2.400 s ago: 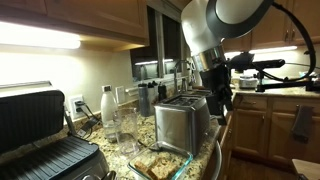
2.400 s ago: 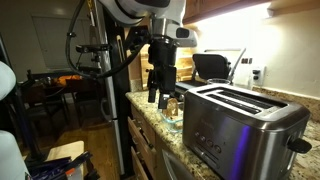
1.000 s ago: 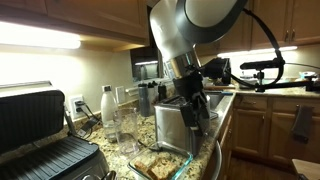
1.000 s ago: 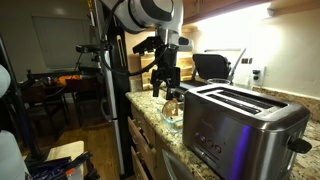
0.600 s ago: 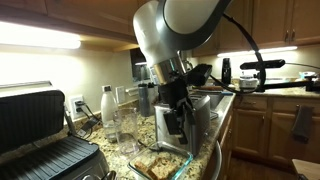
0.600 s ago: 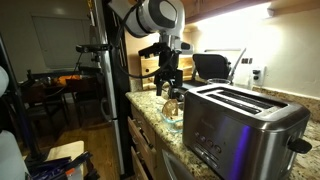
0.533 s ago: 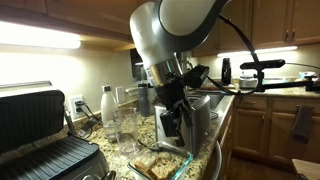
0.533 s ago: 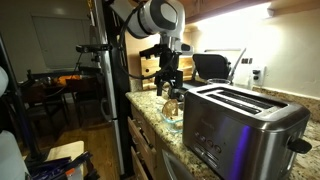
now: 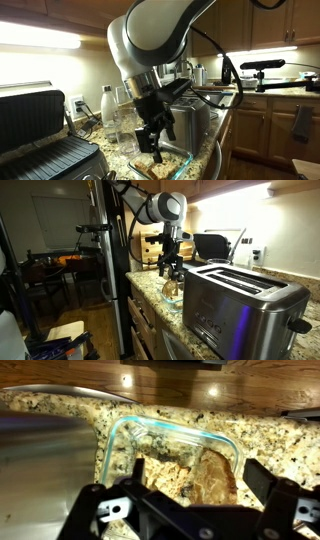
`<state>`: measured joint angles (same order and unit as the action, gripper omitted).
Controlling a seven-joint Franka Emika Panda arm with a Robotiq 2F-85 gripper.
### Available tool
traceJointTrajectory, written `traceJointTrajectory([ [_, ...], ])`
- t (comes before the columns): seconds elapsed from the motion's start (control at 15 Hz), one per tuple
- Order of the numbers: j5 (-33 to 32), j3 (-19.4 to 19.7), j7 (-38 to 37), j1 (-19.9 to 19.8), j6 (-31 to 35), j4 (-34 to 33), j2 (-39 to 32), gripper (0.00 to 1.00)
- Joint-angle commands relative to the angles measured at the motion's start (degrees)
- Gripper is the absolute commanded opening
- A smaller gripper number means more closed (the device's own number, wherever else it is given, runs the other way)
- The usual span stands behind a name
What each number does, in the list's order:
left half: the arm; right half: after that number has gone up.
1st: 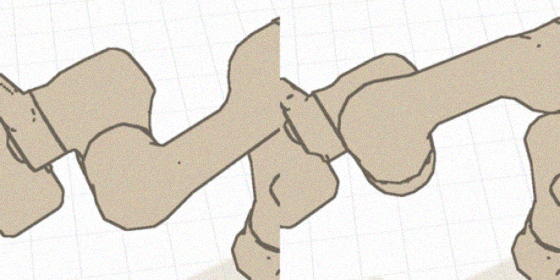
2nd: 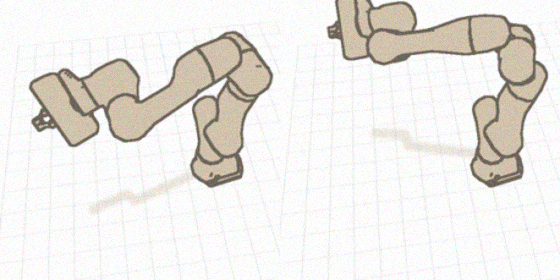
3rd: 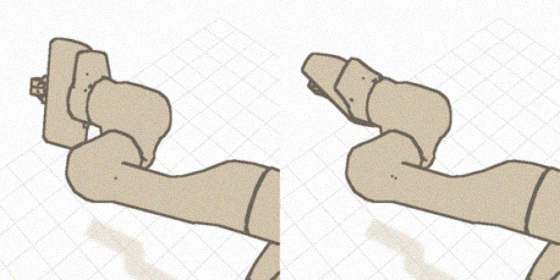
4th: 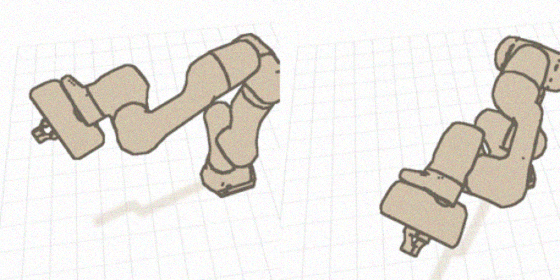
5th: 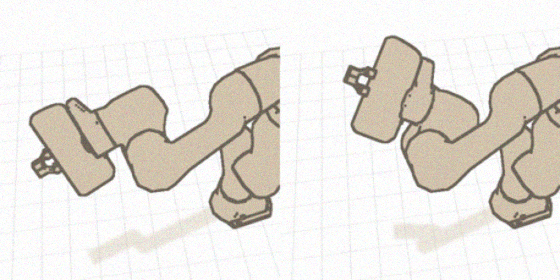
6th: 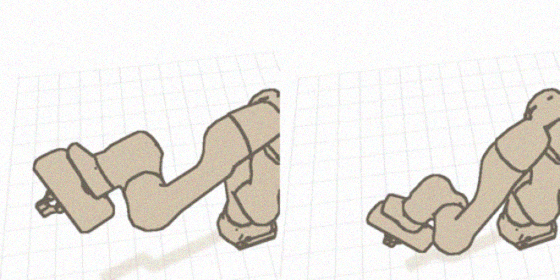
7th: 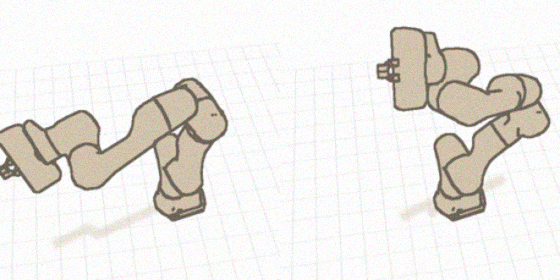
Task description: Pick up one slice of bread from the glass bowl and put it in the toaster
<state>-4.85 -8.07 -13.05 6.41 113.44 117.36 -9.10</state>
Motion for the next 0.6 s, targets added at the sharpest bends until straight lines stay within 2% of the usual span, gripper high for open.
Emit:
traceJointTrajectory([
  [0.0, 1.5, 0.5, -2.2, 1.4, 0.3, -3.3, -3.2, 1.0],
  [0.53, 2.9, 1.2, -3.0, 1.9, 1.5, -7.8, -8.4, 1.0],
])
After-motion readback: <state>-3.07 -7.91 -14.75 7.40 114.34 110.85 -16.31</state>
